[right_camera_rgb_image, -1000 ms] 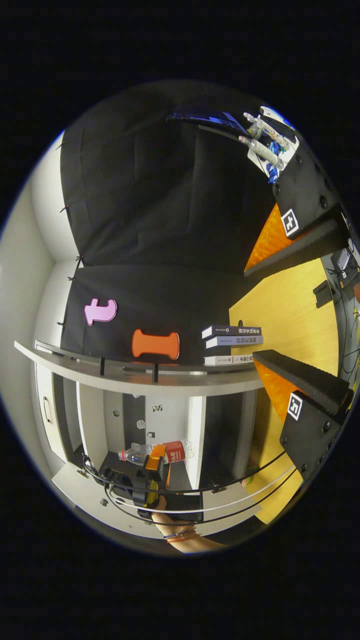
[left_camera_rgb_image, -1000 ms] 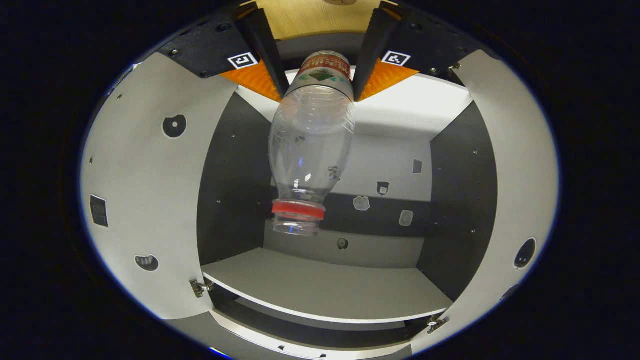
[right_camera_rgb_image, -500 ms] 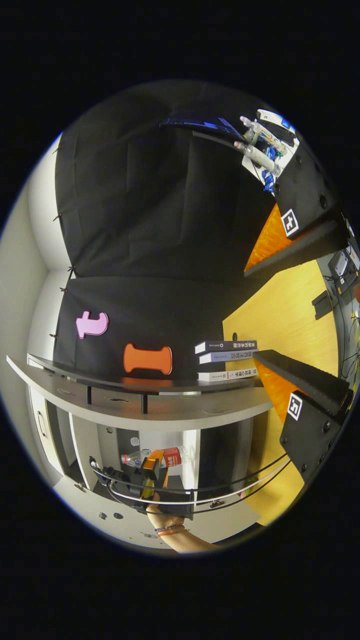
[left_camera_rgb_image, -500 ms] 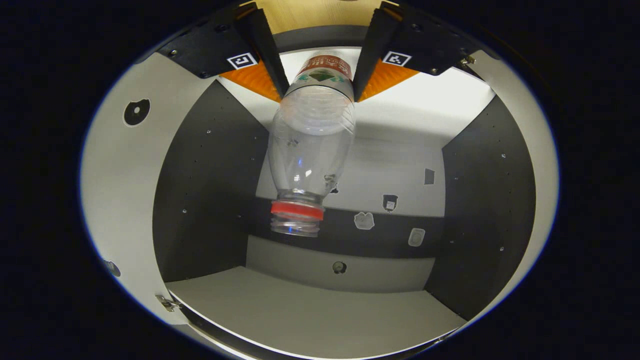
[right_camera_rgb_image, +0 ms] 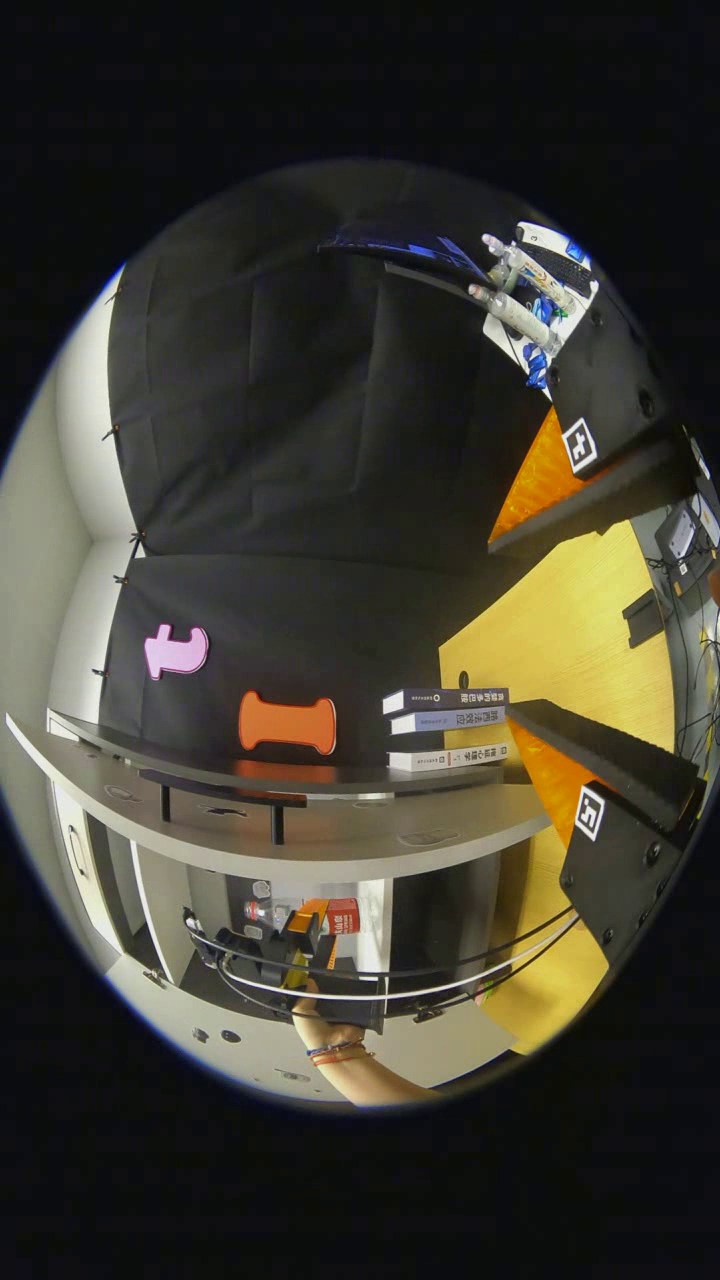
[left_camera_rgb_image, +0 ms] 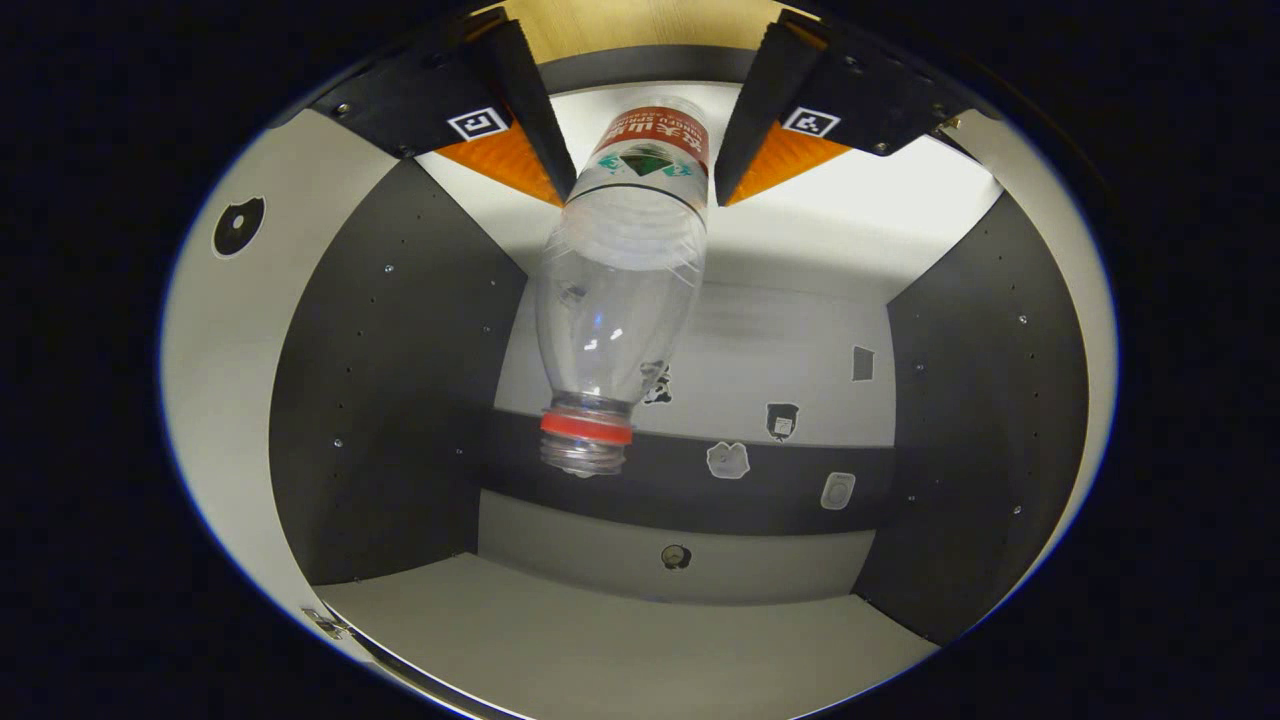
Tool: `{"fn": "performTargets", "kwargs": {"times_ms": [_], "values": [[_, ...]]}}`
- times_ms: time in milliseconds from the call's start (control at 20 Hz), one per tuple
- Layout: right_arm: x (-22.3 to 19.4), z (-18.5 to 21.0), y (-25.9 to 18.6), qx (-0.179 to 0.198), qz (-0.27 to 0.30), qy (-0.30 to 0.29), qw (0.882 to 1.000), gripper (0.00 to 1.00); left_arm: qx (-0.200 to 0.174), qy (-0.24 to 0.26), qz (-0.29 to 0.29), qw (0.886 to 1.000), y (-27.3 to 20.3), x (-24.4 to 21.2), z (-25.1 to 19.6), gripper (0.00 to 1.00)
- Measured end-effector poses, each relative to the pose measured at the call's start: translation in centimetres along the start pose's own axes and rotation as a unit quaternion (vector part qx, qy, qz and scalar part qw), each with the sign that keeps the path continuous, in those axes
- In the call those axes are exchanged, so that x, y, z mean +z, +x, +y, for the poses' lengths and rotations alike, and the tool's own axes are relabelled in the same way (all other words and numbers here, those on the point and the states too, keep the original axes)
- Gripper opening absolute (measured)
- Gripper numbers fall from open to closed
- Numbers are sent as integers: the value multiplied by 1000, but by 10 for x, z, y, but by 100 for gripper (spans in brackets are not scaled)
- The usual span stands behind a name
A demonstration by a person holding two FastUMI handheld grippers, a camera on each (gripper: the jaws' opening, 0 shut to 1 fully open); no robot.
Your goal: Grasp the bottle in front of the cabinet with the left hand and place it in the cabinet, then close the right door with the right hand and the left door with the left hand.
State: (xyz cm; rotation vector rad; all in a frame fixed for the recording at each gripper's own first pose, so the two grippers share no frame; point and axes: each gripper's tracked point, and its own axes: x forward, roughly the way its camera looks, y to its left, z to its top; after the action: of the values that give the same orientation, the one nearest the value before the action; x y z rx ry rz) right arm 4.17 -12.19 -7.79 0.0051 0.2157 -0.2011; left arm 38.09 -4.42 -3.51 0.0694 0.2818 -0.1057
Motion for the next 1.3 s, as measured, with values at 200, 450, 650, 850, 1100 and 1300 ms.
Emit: {"fn": "performTargets", "kwargs": {"times_ms": [200,450,650,850,1100,1300], "values": [[-3,1,-4,5,3,1,1000,97,4,-12,-2,1000,-7,-1,2,95],[-2,5,-7,11,1,3,1000,97,-4,-11,-21,1000,-33,9,-1,95],[5,12,-8,20,-7,0,1000,97,-7,-9,-45,999,-75,17,1,95],[15,27,-9,39,-17,-2,999,97,-11,-8,-59,998,-127,20,5,95],[43,29,0,45,-41,-11,998,97,-12,-14,-89,996,-199,27,15,95],[69,34,14,57,-59,-10,997,97,1,-16,-104,994,-249,23,36,95]]}}
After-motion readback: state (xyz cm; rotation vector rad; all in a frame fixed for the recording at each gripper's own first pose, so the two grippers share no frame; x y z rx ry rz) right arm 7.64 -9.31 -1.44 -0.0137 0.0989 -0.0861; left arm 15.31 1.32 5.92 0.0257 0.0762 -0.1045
